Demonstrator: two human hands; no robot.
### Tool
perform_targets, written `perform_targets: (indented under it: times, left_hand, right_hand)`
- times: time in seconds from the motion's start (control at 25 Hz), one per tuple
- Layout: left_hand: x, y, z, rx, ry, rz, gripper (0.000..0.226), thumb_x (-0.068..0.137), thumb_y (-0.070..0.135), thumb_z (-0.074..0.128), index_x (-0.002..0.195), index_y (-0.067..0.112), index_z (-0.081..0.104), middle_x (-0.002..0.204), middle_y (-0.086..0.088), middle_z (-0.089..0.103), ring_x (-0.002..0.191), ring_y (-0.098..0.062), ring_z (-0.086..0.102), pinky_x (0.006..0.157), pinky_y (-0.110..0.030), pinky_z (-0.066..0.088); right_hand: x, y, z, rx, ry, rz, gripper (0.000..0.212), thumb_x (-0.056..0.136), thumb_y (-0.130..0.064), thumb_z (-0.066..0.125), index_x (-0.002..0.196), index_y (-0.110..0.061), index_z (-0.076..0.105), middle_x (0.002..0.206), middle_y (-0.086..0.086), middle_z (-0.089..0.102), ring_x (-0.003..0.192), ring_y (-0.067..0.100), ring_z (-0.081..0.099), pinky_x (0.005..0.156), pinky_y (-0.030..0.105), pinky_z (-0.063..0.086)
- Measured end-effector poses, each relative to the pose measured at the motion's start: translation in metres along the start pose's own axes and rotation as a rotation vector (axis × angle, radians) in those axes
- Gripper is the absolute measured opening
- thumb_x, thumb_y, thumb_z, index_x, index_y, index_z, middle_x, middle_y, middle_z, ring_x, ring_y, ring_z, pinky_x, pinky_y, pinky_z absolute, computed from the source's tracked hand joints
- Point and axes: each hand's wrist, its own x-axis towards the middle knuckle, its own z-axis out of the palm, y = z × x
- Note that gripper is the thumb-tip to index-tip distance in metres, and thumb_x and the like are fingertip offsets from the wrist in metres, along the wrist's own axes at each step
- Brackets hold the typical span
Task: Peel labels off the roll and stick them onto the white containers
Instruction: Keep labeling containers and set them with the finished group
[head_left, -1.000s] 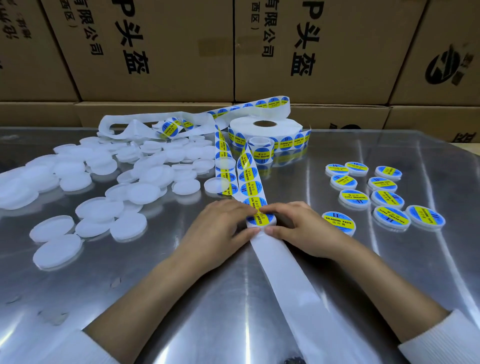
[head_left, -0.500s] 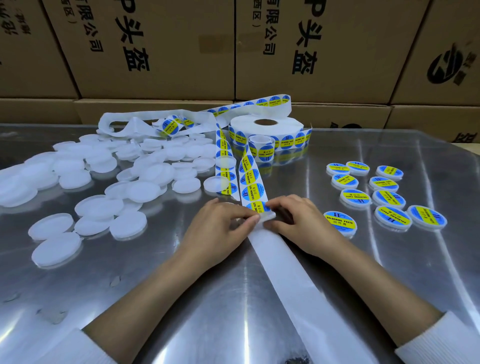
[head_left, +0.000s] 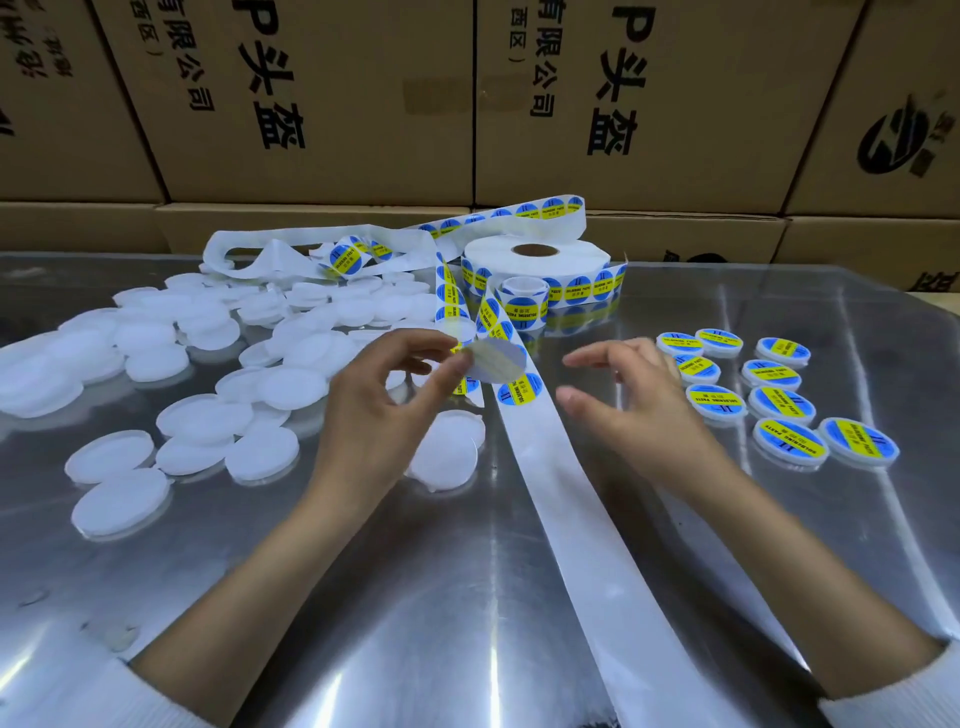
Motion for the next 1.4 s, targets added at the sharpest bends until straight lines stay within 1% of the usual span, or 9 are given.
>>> perform_targets:
  times: [0.04, 0.12, 0.28, 0.48, 0.68, 0.8, 1.0, 1.2, 1.4]
  left_hand:
    - [-0.002, 0.001, 0.001, 0.036, -0.029, 0.030, 0.013, 0.081, 0.034, 0.071, 0.090, 0.025, 0.067, 0.087, 0.016, 0.068, 0.079, -0.001, 0.060, 0.074, -0.010, 0.042]
    - [-0.004, 0.000, 0.003, 0.100, -0.086, 0.086, 0.026, 0.075, 0.041, 0.071, 0.094, 0.023, 0.067, 0.092, 0.011, 0.067, 0.083, -0.003, 0.060, 0.077, -0.012, 0.043]
    - [-0.005, 0.000, 0.002, 0.149, -0.131, 0.127, 0.031, 0.072, 0.046, 0.070, 0.096, 0.027, 0.064, 0.093, 0.012, 0.065, 0.086, -0.001, 0.057, 0.079, -0.014, 0.044]
    - [-0.004, -0.002, 0.001, 0.139, -0.175, 0.121, 0.022, 0.075, 0.048, 0.067, 0.093, 0.042, 0.057, 0.094, 0.016, 0.063, 0.088, 0.001, 0.055, 0.080, -0.012, 0.042]
    - [0.001, -0.010, -0.003, 0.252, -0.235, 0.111, 0.029, 0.071, 0.053, 0.069, 0.090, 0.031, 0.064, 0.095, 0.009, 0.066, 0.094, -0.006, 0.059, 0.087, -0.028, 0.045]
    - [0.005, -0.016, -0.011, 0.303, -0.256, 0.037, 0.024, 0.071, 0.041, 0.077, 0.089, 0.031, 0.065, 0.094, 0.017, 0.064, 0.090, 0.004, 0.055, 0.083, -0.015, 0.043]
    - [0.002, -0.024, -0.016, 0.735, -0.621, -0.141, 0.069, 0.053, 0.072, 0.074, 0.113, 0.047, 0.050, 0.109, 0.011, 0.048, 0.108, -0.010, 0.043, 0.092, -0.024, 0.034]
    - [-0.001, -0.027, -0.012, 0.635, -0.499, -0.099, 0.052, 0.068, 0.044, 0.077, 0.115, 0.029, 0.060, 0.105, 0.004, 0.055, 0.106, -0.014, 0.051, 0.084, -0.023, 0.035]
    - [-0.007, -0.021, -0.005, 0.540, -0.458, 0.009, 0.062, 0.075, 0.044, 0.073, 0.131, 0.028, 0.052, 0.125, 0.013, 0.059, 0.116, -0.012, 0.053, 0.099, -0.030, 0.041]
  right_hand:
    - [0.000, -0.008, -0.002, 0.178, -0.028, 0.051, 0.010, 0.085, -0.035, 0.065, 0.087, -0.028, 0.070, 0.088, -0.008, 0.060, 0.083, 0.003, 0.050, 0.077, 0.021, 0.036]
    - [-0.002, -0.021, -0.004, 0.372, -0.275, 0.177, 0.041, 0.080, -0.058, 0.050, 0.068, -0.027, 0.074, 0.073, -0.008, 0.069, 0.065, -0.001, 0.053, 0.065, 0.021, 0.039]
    - [-0.010, -0.022, 0.004, 0.481, -0.650, 0.276, 0.037, 0.077, -0.061, 0.061, 0.077, -0.025, 0.070, 0.089, -0.008, 0.073, 0.076, 0.002, 0.059, 0.072, 0.021, 0.044]
    - [-0.010, -0.014, 0.002, 0.738, -0.573, 0.326, 0.015, 0.074, -0.041, 0.070, 0.082, -0.029, 0.075, 0.091, -0.010, 0.073, 0.083, -0.001, 0.065, 0.072, 0.018, 0.048]
    - [-0.010, -0.013, 0.003, 0.709, -0.484, 0.352, 0.016, 0.079, -0.039, 0.065, 0.082, -0.027, 0.076, 0.091, -0.008, 0.074, 0.090, 0.001, 0.067, 0.077, 0.018, 0.048]
    - [-0.005, -0.009, -0.001, 0.684, -0.302, 0.389, 0.021, 0.087, -0.033, 0.061, 0.075, -0.023, 0.075, 0.086, -0.007, 0.075, 0.080, -0.001, 0.068, 0.081, 0.025, 0.043]
    - [-0.003, -0.006, -0.003, 0.707, -0.223, 0.415, 0.019, 0.082, -0.037, 0.064, 0.077, -0.021, 0.073, 0.088, -0.007, 0.075, 0.082, -0.001, 0.068, 0.074, 0.020, 0.048]
    - [-0.005, -0.008, 0.002, 0.729, -0.278, 0.403, 0.023, 0.072, -0.043, 0.066, 0.076, -0.023, 0.075, 0.092, -0.004, 0.075, 0.087, 0.002, 0.068, 0.070, 0.016, 0.050]
    - [-0.006, -0.007, 0.003, 0.796, -0.299, 0.436, 0.031, 0.065, -0.045, 0.066, 0.083, -0.021, 0.074, 0.097, -0.005, 0.075, 0.092, 0.002, 0.068, 0.070, 0.018, 0.049]
